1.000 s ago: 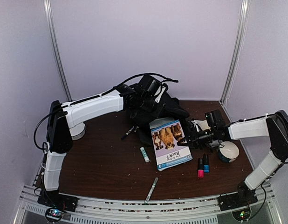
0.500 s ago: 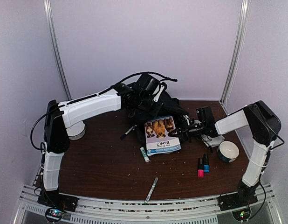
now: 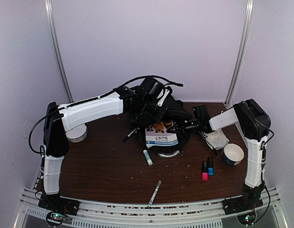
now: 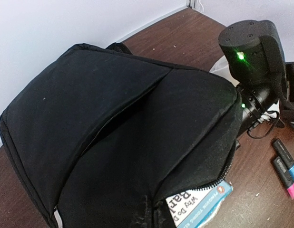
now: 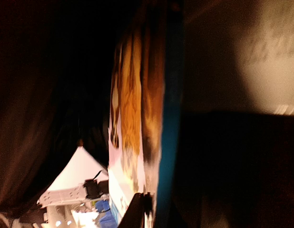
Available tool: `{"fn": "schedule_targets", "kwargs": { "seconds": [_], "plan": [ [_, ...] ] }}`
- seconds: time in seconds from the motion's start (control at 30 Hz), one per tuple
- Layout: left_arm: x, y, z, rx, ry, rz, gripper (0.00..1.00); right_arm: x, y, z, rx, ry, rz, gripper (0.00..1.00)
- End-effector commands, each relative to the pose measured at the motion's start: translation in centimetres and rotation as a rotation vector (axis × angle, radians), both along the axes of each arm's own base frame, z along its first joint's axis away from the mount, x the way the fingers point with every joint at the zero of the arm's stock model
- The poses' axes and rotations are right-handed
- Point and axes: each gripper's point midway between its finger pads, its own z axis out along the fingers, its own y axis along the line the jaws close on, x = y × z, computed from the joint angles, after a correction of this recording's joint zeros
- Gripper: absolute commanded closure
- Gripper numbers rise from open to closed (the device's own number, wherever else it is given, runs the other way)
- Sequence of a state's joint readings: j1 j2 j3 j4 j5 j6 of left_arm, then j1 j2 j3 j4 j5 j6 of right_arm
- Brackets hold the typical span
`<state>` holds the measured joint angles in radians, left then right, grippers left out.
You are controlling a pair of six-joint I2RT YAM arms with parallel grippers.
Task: Pack the student bag
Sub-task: Place the book in the largest pocket of the bag.
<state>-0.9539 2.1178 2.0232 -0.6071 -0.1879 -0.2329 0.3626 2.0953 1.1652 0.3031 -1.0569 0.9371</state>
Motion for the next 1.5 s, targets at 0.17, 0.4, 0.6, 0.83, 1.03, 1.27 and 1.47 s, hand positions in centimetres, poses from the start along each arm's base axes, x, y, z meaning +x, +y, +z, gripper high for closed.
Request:
{"fn": "schedule_targets", "kwargs": {
  "seconds": [0.17,0.4,0.6,0.83,1.03,1.27,1.47],
  "plan": [
    [-2.2,-1.1,6.9,-0.147,-0.102,-0.049,1.0,1.3,-3.1,-0.2,-0.279,-0.121,-0.04,0.7],
    [-1.9,-1.0,6.8,-0.146,-0.12,-0.037,1.0,-0.3,-3.7,2.0,-0.287,-0.161,-0.031,0.48],
    [-1.8,-0.7,6.5,-0.139,-0.127,-0.027,1.0,-4.0,-5.9,4.6,-0.38,-0.277,0.032,0.42],
    [-2.1,-0.3,6.1,-0.139,-0.129,-0.033,1.0,-9.2,-7.1,6.5,-0.459,-0.545,0.287,0.45],
    [-2.8,-0.6,5.1,-0.144,-0.103,-0.073,1.0,-11.4,-8.3,5.9,-0.613,-0.752,0.457,0.48],
    [-3.2,-1.8,4.1,-0.179,-0.056,-0.108,1.0,-15.4,-5.0,5.7,-0.279,-0.571,0.577,0.52],
    [-3.3,-2.2,3.6,-0.203,-0.034,-0.103,1.0,-18.3,-3.7,4.1,-0.109,-0.452,0.702,0.88]
  ]
}}
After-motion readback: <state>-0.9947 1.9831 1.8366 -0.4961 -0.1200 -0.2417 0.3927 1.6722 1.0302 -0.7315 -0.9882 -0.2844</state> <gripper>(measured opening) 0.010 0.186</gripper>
